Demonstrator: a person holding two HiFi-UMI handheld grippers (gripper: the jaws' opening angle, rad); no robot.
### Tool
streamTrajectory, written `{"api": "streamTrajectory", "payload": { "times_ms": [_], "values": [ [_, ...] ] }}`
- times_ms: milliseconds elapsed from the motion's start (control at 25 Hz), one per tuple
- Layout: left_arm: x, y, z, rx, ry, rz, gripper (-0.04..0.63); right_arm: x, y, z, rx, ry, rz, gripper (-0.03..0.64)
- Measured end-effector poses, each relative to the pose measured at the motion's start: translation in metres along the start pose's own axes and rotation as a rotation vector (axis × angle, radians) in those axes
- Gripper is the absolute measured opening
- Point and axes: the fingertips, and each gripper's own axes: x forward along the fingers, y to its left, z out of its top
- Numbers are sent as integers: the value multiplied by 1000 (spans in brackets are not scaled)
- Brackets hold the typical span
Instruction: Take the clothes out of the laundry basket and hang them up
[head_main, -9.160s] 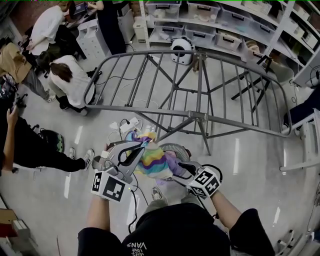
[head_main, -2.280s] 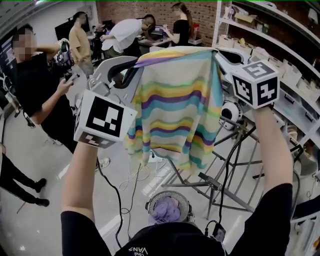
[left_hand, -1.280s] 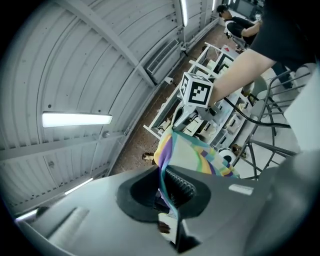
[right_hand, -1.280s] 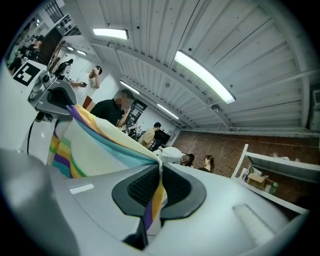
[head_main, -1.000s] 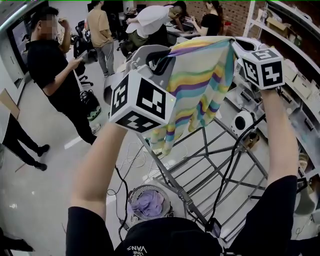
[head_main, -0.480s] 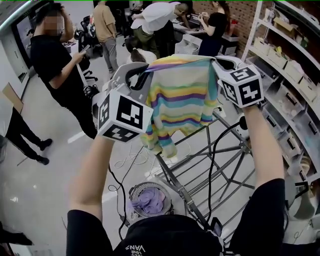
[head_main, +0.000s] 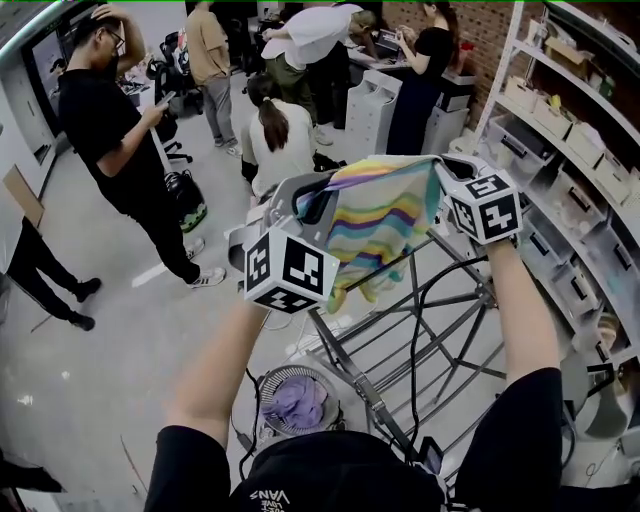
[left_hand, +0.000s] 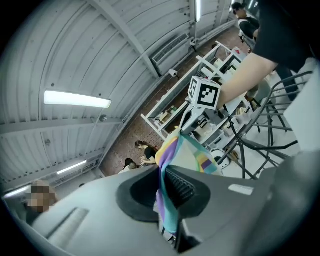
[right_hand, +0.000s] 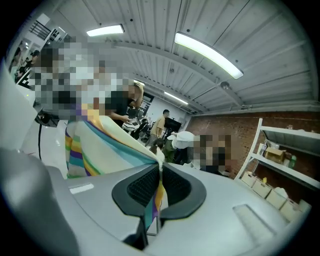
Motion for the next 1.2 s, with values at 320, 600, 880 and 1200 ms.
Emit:
{"api": "streamTrajectory", "payload": {
  "times_ms": [320, 600, 880, 1200],
  "values": [
    [19, -74, 22, -42, -56, -118, 21, -30, -34, -58, 38, 67, -60, 26],
    [14, -161, 16, -75, -36, -269, 21, -58, -32, -126, 73, 111, -29, 26],
    [-11, -240, 22, -59, -36, -387, 21, -100, -18, -193, 165, 137, 31, 26],
    [-38, -305, -1, -25, 39, -487, 21, -126, 22, -263, 186, 215, 121, 26]
  ]
}}
